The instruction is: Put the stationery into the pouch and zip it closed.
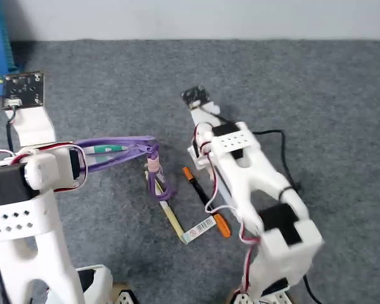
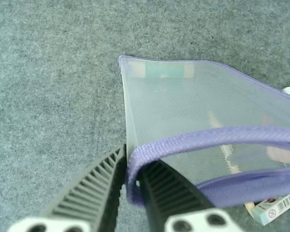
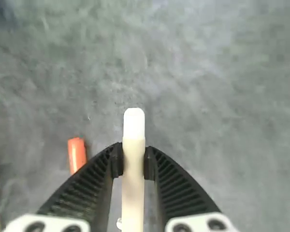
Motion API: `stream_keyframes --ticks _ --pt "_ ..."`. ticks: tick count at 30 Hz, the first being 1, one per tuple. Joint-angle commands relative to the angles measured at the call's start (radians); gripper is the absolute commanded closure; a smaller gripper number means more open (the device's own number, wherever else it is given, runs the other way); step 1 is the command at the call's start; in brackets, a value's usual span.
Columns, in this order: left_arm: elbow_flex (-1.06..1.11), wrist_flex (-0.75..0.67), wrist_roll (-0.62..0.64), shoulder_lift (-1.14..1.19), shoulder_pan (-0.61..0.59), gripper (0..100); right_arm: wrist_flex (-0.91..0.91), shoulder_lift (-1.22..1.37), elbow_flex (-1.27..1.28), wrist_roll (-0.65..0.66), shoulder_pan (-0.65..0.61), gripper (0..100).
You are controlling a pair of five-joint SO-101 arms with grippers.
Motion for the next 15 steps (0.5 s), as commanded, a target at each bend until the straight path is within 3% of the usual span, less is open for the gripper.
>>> stream_keyframes --ticks 1,8,15 --pt "-0.002 0.003 -0.006 -0.026 -0.005 99 0.090 -0.228 -0.048 0.009 0.012 99.1" --pt "-0.001 0.003 -0.006 -0.026 -0.005 99 0.220 -0.602 -0.048 0.003 -0.010 99.1" --pt "-0.001 0.003 -0.006 -0.026 -0.003 99 0.314 -0.917 -0.049 -0.086 -0.160 99.1"
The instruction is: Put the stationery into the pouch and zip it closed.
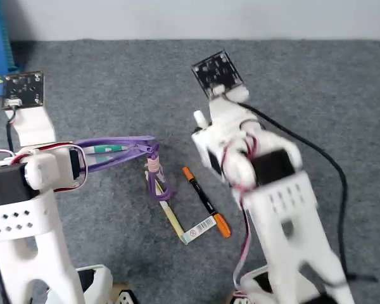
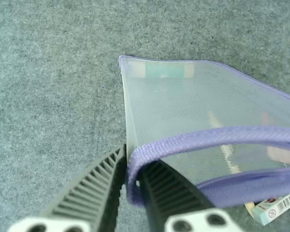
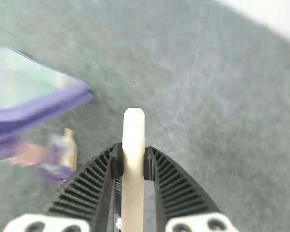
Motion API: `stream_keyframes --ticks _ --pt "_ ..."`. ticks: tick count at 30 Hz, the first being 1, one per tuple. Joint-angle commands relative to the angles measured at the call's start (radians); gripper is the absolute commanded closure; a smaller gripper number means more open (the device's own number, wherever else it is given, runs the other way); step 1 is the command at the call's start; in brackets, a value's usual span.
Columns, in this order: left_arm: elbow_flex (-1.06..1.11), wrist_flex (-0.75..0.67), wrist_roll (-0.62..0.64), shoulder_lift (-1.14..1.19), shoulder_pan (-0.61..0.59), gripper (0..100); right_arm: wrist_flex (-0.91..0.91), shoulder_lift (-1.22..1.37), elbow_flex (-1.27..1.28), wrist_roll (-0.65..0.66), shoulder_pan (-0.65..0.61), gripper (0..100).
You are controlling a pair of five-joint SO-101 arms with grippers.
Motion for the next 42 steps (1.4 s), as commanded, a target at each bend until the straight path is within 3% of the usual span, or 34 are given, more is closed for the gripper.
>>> stream_keyframes --ticks 1,9,18,25,34,42 --pt "-0.001 0.003 -0.006 -0.026 -0.003 99 0.024 -0.182 -0.049 -0.061 -0.108 99.1" --pt "-0.001 0.003 -0.006 -0.026 -0.005 99 -0.148 -0.366 -0.008 -0.206 -0.288 99.1" --pt "0.015 0.003 -0.006 -0.026 -0.005 99 -0.852 -0.532 0.431 -0.091 -0.433 99.1" --pt "0.018 0.002 -0.008 -0.026 -0.002 99 -1.244 -0.545 0.588 -0.095 -0.476 99.1" --pt "0.018 0.002 -0.008 -0.026 -0.003 99 -1.702 -0.318 0.660 -0.124 -0.467 99.1" --pt "0.018 0.002 -0.008 -0.026 -0.005 99 -1.952 -0.068 0.671 -0.127 -0.441 99.1"
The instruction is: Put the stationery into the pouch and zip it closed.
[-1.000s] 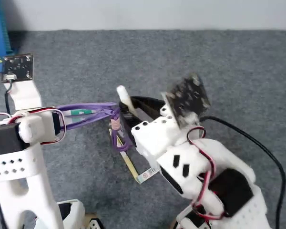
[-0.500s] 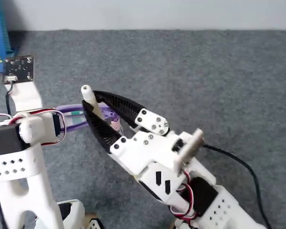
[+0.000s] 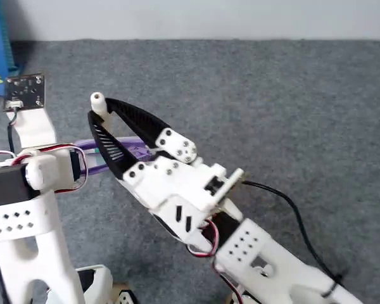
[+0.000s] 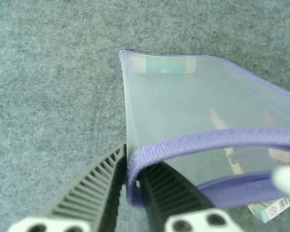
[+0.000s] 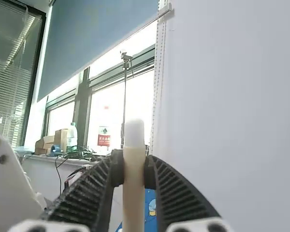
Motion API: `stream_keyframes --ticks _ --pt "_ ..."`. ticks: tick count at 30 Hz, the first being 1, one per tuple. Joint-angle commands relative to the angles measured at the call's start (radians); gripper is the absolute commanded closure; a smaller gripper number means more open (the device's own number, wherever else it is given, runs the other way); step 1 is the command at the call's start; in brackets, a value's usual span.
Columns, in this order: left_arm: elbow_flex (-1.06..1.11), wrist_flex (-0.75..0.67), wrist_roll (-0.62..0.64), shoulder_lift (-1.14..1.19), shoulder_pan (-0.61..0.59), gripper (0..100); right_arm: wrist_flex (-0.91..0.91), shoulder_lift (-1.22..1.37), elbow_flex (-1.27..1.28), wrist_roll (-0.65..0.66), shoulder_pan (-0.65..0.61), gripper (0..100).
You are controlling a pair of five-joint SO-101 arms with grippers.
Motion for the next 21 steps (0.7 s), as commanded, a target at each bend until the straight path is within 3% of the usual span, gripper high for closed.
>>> stream_keyframes --ticks 1,9,14,17,21 --pt "-0.005 0.002 -0.008 -0.021 -0.005 99 -0.093 0.068 0.012 -0.012 0.018 99.1" --pt "-0.005 0.002 -0.008 -0.021 -0.005 99 -0.254 0.162 0.181 -0.012 0.050 99.1" --pt "-0.005 0.002 -0.008 -0.021 -0.005 99 -0.257 0.143 0.235 -0.011 0.085 99.0" --pt "-0.005 0.002 -0.008 -0.021 -0.005 99 -0.166 0.097 0.235 -0.011 0.085 97.6" --pt "-0.005 0.002 -0.008 -0.021 -0.005 99 0.039 -0.025 0.226 -0.011 0.079 83.1"
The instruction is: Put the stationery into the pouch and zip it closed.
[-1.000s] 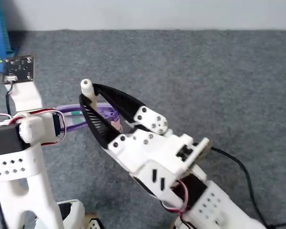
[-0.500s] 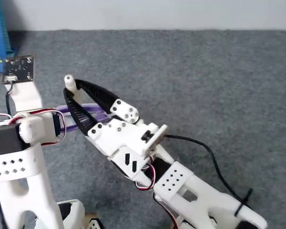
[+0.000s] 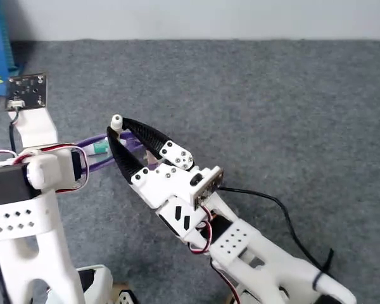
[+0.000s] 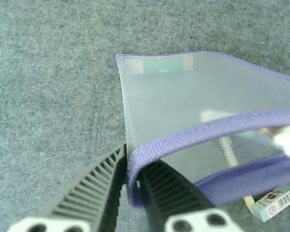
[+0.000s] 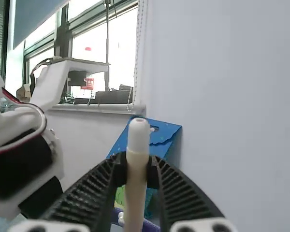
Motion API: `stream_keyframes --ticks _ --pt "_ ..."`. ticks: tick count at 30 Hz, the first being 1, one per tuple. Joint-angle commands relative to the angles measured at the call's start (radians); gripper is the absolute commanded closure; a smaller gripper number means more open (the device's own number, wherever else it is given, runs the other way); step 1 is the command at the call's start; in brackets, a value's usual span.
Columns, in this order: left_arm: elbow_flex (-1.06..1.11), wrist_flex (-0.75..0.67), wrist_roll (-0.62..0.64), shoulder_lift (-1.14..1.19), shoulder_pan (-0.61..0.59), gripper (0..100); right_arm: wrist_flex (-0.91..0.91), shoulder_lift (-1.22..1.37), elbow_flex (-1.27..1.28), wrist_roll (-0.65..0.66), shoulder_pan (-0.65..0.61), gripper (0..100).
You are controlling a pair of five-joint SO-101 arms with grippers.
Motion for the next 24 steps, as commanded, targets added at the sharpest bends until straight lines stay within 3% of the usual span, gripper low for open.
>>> stream_keyframes --ticks 1,11,17,24 --pt "-0.005 0.002 -0.008 -0.021 -0.008 99 0.194 -0.139 -0.029 -0.009 0.012 79.4" --pt "-0.005 0.002 -0.008 -0.021 -0.008 99 1.029 -0.470 -0.307 -0.181 0.073 76.4" --pt "-0.005 0.002 -0.008 -0.021 -0.009 99 1.432 -0.487 -0.427 -0.236 0.208 76.4" --pt "-0.005 0.002 -0.008 -0.021 -0.009 99 1.784 -0.394 -0.416 -0.245 0.329 76.5"
